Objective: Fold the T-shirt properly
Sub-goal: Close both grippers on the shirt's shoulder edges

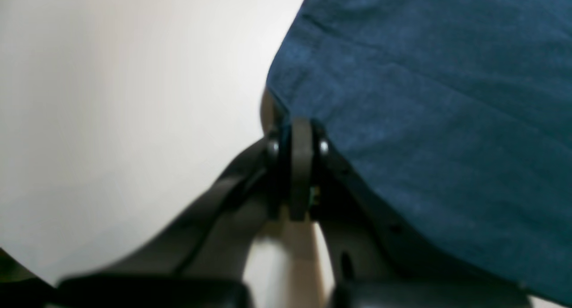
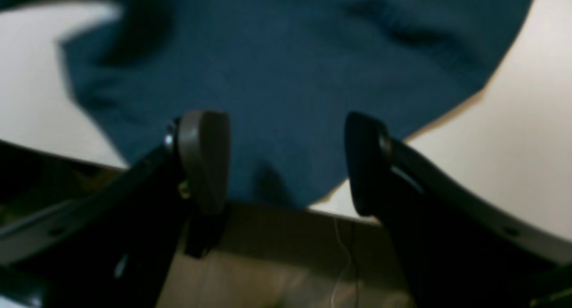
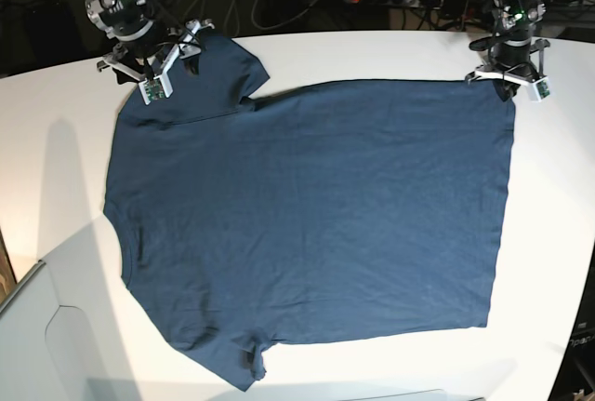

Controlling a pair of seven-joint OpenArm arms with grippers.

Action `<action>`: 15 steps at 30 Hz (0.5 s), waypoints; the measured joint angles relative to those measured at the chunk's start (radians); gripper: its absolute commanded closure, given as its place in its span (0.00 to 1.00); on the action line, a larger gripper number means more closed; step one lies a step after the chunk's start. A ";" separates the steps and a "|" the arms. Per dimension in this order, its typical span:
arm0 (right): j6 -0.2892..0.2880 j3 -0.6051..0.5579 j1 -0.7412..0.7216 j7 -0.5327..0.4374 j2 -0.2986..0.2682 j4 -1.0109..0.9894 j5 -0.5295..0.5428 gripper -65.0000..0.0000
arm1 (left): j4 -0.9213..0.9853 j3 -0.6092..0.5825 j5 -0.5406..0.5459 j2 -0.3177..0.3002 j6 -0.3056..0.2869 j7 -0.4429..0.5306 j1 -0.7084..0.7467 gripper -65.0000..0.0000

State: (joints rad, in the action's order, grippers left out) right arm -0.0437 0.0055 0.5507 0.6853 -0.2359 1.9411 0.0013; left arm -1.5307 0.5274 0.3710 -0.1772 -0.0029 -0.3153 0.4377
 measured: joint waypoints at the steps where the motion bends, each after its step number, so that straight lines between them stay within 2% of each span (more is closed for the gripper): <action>1: 0.000 0.000 -0.010 -0.001 0.000 -0.023 -0.007 0.41 | 0.000 0.000 0.000 0.000 0.000 0.000 0.000 1.00; 9: 0.000 0.005 -0.018 -0.004 -0.002 -0.075 -0.004 0.41 | 0.002 0.000 0.000 0.000 0.000 0.001 0.000 1.00; 15: 0.000 0.060 -0.010 -0.005 0.001 -0.080 -0.008 0.41 | 0.002 0.000 -0.001 0.000 0.000 0.001 0.000 1.00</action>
State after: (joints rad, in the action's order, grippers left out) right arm -0.0433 0.0658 0.5411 0.6800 -0.2352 1.8610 -0.0063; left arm -1.5291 0.5274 0.3702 -0.1772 -0.0029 -0.3145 0.4377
